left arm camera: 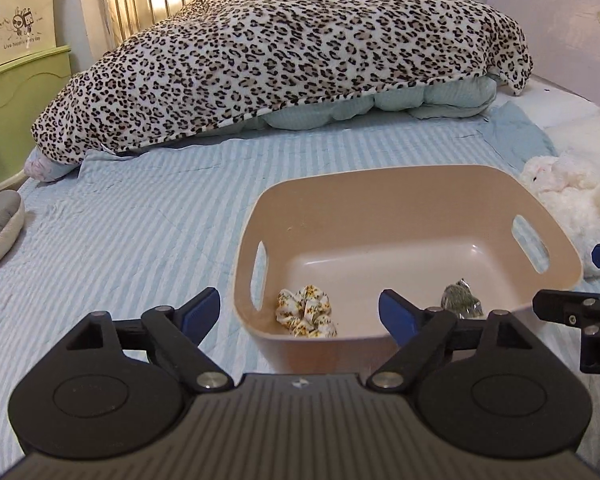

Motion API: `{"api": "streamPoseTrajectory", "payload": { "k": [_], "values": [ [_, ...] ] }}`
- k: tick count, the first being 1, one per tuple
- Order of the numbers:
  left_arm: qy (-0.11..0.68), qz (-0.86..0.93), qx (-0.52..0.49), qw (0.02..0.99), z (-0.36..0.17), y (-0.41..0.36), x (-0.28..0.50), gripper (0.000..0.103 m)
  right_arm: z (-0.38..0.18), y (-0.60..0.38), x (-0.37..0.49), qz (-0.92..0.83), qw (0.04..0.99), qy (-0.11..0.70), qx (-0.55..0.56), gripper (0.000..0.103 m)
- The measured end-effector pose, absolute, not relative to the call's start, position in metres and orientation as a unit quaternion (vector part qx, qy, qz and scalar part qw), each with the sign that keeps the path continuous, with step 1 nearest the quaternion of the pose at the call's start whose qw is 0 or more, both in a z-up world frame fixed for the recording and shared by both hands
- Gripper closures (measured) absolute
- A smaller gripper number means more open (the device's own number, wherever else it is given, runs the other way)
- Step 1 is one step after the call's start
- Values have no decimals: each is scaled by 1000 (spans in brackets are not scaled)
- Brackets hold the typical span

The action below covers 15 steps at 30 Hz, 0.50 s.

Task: Organize objects
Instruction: 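Grasp the orange cloth with the left tool while the right tool grasps the white stick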

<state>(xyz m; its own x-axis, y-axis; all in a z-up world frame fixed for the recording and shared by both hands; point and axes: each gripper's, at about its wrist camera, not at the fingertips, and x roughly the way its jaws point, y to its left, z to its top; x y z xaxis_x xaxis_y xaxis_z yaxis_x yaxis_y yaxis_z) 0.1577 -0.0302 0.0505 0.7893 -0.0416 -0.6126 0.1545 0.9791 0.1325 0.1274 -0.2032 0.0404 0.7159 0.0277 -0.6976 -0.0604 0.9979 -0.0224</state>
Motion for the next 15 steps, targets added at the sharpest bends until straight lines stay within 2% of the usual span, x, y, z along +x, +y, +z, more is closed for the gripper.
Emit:
{"api": "streamPoseTrajectory", "payload": {
  "k": [2, 6, 15],
  "values": [
    [324, -52, 84, 941, 50, -27, 150, 16, 40, -204, 120, 23, 925, 379, -24, 15],
    [343, -58, 73, 935, 42, -18, 139, 12, 36, -209, 110, 20, 920, 390, -25, 14],
    [413, -58, 73, 906, -5, 2, 141, 12, 4, -224, 104, 3, 900, 435, -28, 13]
  ]
}}
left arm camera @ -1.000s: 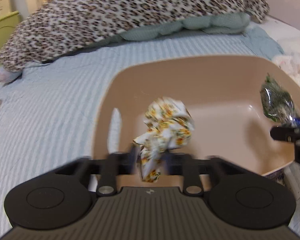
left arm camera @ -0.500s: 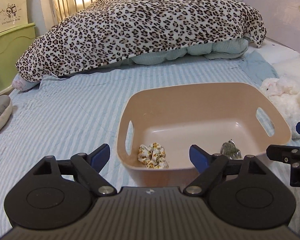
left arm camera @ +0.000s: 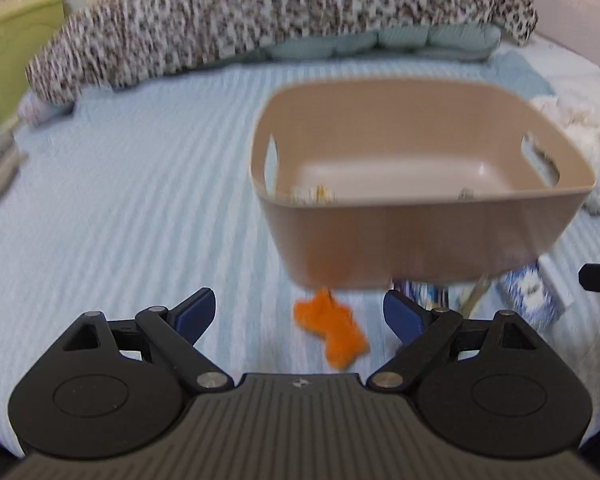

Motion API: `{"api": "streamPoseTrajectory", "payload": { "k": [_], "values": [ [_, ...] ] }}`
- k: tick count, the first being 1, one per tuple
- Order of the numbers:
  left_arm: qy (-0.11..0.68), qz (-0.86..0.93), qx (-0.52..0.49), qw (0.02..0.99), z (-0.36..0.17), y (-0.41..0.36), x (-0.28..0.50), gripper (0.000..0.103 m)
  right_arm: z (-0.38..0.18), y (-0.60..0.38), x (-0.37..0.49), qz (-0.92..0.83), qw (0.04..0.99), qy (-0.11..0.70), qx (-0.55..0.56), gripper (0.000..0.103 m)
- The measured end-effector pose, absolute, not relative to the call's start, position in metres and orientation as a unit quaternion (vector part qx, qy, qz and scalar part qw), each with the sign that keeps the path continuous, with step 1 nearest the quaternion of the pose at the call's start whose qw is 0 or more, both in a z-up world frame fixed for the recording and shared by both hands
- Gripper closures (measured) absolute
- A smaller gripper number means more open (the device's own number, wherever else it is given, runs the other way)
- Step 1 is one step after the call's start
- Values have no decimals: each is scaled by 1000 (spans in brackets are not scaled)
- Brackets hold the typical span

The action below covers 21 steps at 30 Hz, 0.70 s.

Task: Organize objects
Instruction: 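Grasp the orange cloth with the left tool while the right tool grasps the white stick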

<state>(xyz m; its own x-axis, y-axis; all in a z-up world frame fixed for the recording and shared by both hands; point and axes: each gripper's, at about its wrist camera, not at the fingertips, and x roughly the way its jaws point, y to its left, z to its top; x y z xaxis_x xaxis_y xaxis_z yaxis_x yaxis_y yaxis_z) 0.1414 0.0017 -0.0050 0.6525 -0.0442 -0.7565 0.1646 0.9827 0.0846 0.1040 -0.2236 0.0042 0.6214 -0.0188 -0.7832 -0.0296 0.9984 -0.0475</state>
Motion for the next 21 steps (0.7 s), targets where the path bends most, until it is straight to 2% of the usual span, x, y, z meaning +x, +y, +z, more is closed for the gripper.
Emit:
{"api": "streamPoseTrajectory", "payload": {
  "k": [9, 16, 21],
  "values": [
    [473, -53, 57, 878, -51, 15, 161, 12, -38, -229, 119, -6, 874, 485, -30, 13],
    [482, -63, 49, 873, -68, 17, 173, 10, -56, -232, 131, -10, 866, 499, -38, 17],
    [470, -72, 54, 878, -72, 14, 175, 9, -58, -236, 135, -14, 868, 497, -22, 25]
  ]
}}
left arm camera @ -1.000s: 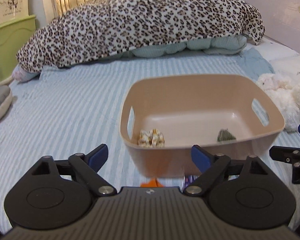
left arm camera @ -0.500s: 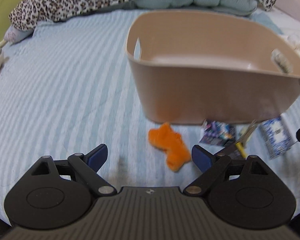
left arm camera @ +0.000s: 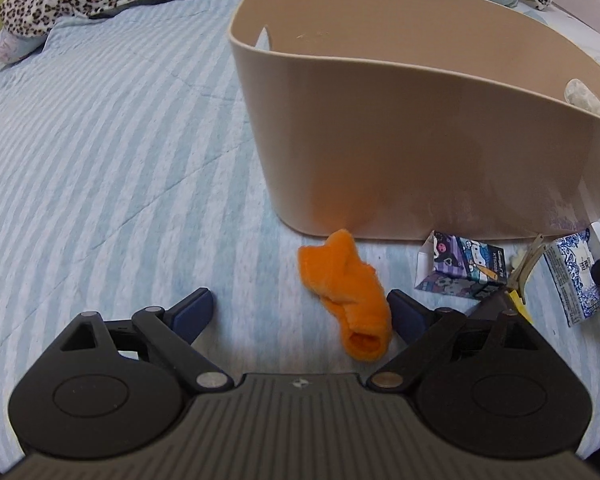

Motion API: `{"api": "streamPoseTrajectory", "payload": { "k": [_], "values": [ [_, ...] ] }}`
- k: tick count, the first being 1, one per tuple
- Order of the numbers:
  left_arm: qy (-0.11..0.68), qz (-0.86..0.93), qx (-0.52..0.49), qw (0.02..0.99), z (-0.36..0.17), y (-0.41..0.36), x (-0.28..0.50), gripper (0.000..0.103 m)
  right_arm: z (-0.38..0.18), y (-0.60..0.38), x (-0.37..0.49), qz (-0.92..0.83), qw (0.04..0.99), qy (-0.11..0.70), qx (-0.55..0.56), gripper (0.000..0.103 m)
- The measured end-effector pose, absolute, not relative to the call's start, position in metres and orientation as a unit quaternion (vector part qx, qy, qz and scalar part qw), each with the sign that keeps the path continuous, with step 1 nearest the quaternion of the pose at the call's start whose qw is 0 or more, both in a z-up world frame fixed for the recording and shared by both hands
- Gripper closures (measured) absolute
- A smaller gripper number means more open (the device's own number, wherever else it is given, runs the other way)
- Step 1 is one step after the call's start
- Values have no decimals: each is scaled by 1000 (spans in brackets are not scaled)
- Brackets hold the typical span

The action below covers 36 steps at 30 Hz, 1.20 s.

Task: Organize objects
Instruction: 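Grasp the orange cloth with the left tool while the right tool grasps the white stick, then carry both items over the basket and release them inside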

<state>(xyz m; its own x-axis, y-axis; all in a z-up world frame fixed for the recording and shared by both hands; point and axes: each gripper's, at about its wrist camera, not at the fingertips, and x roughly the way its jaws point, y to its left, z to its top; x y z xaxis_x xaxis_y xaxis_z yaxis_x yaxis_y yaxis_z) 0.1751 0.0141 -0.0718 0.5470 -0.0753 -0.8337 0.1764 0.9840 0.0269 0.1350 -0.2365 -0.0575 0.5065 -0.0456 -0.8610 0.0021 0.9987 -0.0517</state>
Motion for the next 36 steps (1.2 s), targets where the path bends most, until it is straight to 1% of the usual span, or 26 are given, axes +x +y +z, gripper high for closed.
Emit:
{"api": "streamPoseTrajectory", "payload": {
  "k": [2, 3, 4, 5, 6, 7, 8, 9, 10, 11, 12, 13, 14, 15, 16, 18, 24, 31, 36],
  "values": [
    [460, -78, 60, 882, -74, 11, 173, 10, -57, -238, 136, -14, 869, 494, -15, 33],
    [454, -82, 62, 885, -74, 10, 172, 13, -57, -239, 137, -15, 870, 493, -14, 37],
    [451, -86, 65, 886, -75, 9, 171, 18, -57, -239, 138, -16, 871, 491, -12, 45],
    [451, -91, 66, 886, -75, 9, 171, 20, -58, -240, 138, -14, 872, 490, -7, 54],
    [450, -95, 66, 886, -75, 8, 170, 25, -58, -240, 139, -11, 871, 491, -1, 59],
    [449, -102, 64, 885, -73, 8, 169, 34, -59, -240, 139, -7, 871, 492, 3, 66],
    [449, -109, 63, 884, -73, 7, 168, 38, -60, -239, 139, -6, 870, 493, 2, 77],
    [450, -114, 63, 883, -71, 7, 167, 42, -61, -238, 139, -5, 869, 494, -2, 85],
    [453, -115, 65, 882, -71, 7, 166, 44, -63, -237, 140, -2, 867, 499, -4, 89],
    [457, -115, 68, 879, -70, 9, 166, 46, -65, -236, 139, 1, 864, 504, -3, 90],
    [459, -115, 69, 878, -69, 10, 165, 52, -67, -234, 138, 2, 863, 505, -3, 90],
    [461, -116, 68, 877, -67, 10, 163, 60, -66, -233, 136, 1, 865, 502, -8, 90],
    [462, -118, 66, 876, -66, 12, 162, 65, -65, -232, 134, 1, 867, 498, -13, 90],
    [464, -121, 64, 875, -65, 13, 161, 78, -63, -231, 132, 2, 870, 494, -15, 90],
    [464, -123, 63, 875, -64, 14, 159, 85, -60, -230, 131, 3, 872, 489, -15, 90],
    [463, -123, 61, 875, -61, 16, 157, 89, -55, -230, 128, 3, 875, 484, -11, 90],
    [467, -116, 54, 875, -49, 25, 154, 90, -46, -236, 118, 1, 879, 476, 6, 90],
    [434, -121, 45, 891, -15, 35, 143, 90, -26, -235, 101, 11, 892, 452, 17, 90],
    [410, -123, 53, 902, 5, 29, 127, 90, -7, -232, 88, 21, 903, 428, 21, 90]
  ]
}}
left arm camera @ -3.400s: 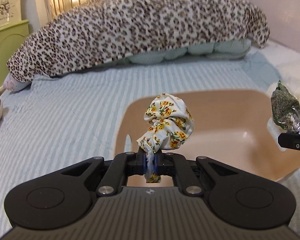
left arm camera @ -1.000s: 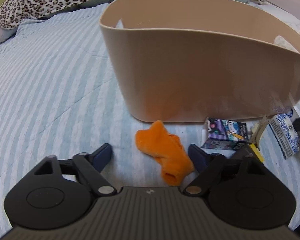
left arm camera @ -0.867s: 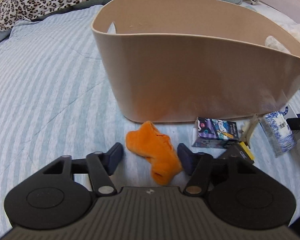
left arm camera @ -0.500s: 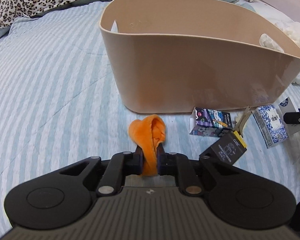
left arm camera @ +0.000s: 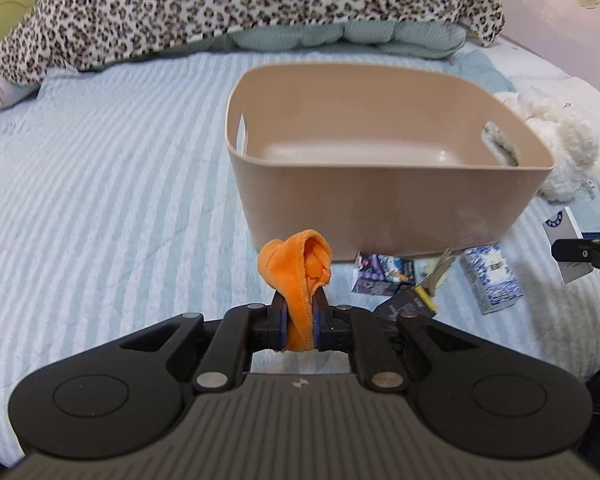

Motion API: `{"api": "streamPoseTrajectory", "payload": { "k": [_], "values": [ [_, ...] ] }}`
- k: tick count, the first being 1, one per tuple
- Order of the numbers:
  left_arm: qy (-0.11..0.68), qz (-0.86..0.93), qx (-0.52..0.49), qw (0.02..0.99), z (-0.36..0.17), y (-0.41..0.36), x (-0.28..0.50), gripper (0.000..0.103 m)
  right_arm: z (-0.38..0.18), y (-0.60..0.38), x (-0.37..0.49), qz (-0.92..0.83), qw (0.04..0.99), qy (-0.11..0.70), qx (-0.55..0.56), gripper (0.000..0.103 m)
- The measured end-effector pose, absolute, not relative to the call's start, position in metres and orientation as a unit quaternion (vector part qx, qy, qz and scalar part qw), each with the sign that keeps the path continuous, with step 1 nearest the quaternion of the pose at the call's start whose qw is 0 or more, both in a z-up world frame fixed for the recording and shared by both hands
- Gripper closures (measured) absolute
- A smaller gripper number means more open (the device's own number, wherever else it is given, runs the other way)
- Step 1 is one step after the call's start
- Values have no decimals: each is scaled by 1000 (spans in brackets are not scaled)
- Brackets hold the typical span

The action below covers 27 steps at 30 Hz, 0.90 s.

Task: Organize objects
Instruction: 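Carry both items over the basket and release them inside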

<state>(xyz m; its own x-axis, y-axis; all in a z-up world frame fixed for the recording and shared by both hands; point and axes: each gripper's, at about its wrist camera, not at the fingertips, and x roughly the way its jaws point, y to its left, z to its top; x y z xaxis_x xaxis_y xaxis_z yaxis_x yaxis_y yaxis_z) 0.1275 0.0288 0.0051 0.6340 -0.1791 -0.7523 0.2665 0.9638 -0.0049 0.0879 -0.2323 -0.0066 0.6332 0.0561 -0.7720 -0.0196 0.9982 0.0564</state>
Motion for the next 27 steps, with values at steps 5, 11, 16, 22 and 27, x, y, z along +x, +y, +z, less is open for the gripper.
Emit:
{"api": "streamPoseTrajectory", "payload": {
  "k": [5, 11, 16, 22, 27],
  "values": [
    [374, -137, 55, 916, 33, 24, 114, 90, 19, -232, 79, 26, 919, 392, 20, 90],
    [331, -147, 58, 930, 67, 11, 114, 90, 54, -231, 84, 32, 939, 341, 22, 90],
    [315, -145, 59, 936, 81, 1, 129, 90, 71, -228, 97, 38, 948, 316, 30, 90],
    [301, -142, 69, 940, 87, -13, 153, 90, 76, -223, 119, 37, 952, 302, 37, 90],
    [314, -131, 80, 937, 75, -28, 180, 90, 69, -219, 139, 36, 952, 303, 35, 90]
  ]
}}
